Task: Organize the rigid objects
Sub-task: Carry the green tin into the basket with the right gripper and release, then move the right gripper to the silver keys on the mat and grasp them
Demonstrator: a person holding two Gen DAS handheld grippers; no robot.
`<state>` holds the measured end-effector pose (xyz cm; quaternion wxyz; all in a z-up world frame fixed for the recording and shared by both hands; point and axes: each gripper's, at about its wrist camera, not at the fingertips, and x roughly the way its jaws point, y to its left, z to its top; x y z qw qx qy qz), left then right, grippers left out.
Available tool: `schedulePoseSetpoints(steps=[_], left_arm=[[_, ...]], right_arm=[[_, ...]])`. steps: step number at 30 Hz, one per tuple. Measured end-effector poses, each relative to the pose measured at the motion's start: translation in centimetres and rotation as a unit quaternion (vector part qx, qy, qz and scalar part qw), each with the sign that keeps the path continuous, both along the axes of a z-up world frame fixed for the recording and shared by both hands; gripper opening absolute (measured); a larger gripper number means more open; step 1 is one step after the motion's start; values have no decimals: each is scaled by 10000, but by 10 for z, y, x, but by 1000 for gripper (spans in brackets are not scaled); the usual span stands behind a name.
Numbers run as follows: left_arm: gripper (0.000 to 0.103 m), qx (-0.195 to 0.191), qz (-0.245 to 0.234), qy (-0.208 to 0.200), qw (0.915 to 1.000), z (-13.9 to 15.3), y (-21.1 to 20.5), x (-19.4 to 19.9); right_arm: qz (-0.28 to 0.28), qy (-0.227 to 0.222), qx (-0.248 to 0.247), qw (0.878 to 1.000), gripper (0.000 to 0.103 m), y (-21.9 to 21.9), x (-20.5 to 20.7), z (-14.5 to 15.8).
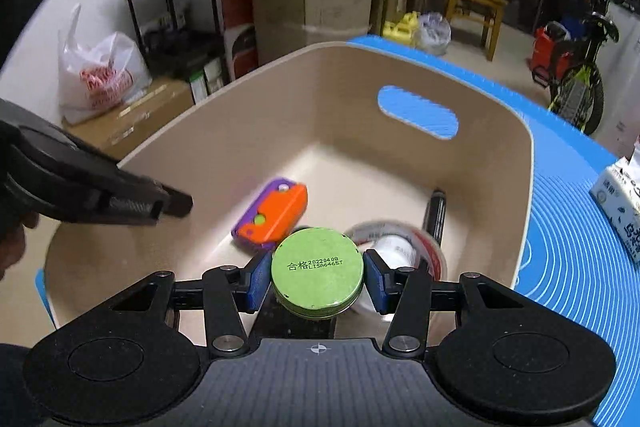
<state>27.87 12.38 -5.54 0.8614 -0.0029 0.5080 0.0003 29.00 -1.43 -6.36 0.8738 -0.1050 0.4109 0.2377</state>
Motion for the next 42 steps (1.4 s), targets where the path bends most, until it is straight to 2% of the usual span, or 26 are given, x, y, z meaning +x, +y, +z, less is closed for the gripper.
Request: schedulePoseSetpoints(steps=[3, 8, 13, 17, 19, 24, 33, 42], left_arm=[[7, -1, -1, 0, 10000, 0, 0, 0], [7, 2, 0, 3, 10000, 0, 0, 0], [7, 0, -2, 2, 10000, 0, -1, 0], [7, 10, -5, 2, 10000, 1, -1, 0], [7, 11, -5, 2, 10000, 1, -1, 0], [7, 11, -6, 1, 10000, 1, -1, 0], [7, 8, -5, 2, 10000, 1, -1, 0], [7, 13, -4, 1, 10000, 1, -1, 0]], right_arm=[[-38, 185, -75, 9998, 55, 1, 4, -3], [-161, 414, 176, 9989, 64, -7, 9, -3], [50, 219, 345, 9992, 76, -10, 3, 3], [29, 107, 513, 9986, 77, -15, 3, 12], [-46, 74, 550, 9984, 83, -19, 3, 15], [-164, -28, 741, 9971, 83, -29, 5, 24], [-514, -693, 965, 9916, 84, -67, 5, 49], [-1185, -1079, 802, 9838, 84, -119, 14, 38]])
